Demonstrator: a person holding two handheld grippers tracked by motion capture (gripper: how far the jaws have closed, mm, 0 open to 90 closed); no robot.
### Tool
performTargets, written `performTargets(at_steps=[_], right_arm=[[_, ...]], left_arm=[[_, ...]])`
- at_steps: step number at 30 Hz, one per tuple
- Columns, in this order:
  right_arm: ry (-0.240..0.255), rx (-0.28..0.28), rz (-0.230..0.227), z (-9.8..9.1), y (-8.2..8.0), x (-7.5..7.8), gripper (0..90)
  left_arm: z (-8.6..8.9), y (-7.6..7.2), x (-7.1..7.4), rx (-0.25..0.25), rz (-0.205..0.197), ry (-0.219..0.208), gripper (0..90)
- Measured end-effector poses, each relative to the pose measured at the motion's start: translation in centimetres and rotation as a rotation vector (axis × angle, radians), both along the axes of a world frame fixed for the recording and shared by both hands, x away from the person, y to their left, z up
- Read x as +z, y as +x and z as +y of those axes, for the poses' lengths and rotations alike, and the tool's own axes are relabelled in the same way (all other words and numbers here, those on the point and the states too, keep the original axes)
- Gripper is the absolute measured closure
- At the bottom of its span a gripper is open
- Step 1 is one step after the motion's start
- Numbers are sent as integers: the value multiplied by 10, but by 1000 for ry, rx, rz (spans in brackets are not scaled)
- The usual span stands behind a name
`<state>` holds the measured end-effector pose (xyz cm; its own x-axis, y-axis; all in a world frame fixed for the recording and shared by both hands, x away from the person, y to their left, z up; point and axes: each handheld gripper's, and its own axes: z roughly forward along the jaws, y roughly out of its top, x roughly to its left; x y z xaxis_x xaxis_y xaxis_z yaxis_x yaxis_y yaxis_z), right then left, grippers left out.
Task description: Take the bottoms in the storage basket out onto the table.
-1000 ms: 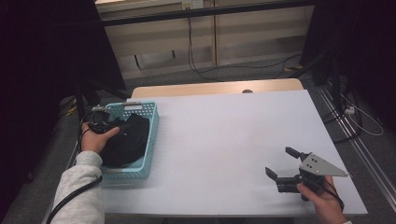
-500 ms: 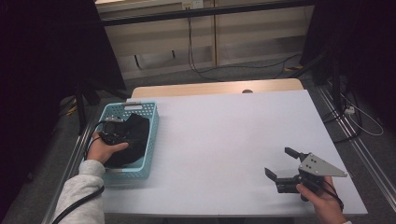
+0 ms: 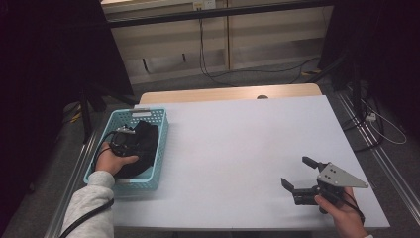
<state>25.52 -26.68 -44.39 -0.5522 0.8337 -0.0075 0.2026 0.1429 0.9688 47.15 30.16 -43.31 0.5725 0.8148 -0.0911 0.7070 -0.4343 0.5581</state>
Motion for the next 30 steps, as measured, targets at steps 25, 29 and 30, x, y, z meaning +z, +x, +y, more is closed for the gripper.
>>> performTargets(at_steps=[25, 29, 30], right_arm=[[1, 4, -2, 1, 1, 0, 9], [3, 7, 0, 1, 1, 0, 9], [4, 8, -1, 1, 1, 0, 9]], left_arm=[[23, 14, 41, 215, -110, -83, 760], [32, 20, 31, 296, -136, -21, 664], [32, 20, 29, 305, -141, -10, 604]])
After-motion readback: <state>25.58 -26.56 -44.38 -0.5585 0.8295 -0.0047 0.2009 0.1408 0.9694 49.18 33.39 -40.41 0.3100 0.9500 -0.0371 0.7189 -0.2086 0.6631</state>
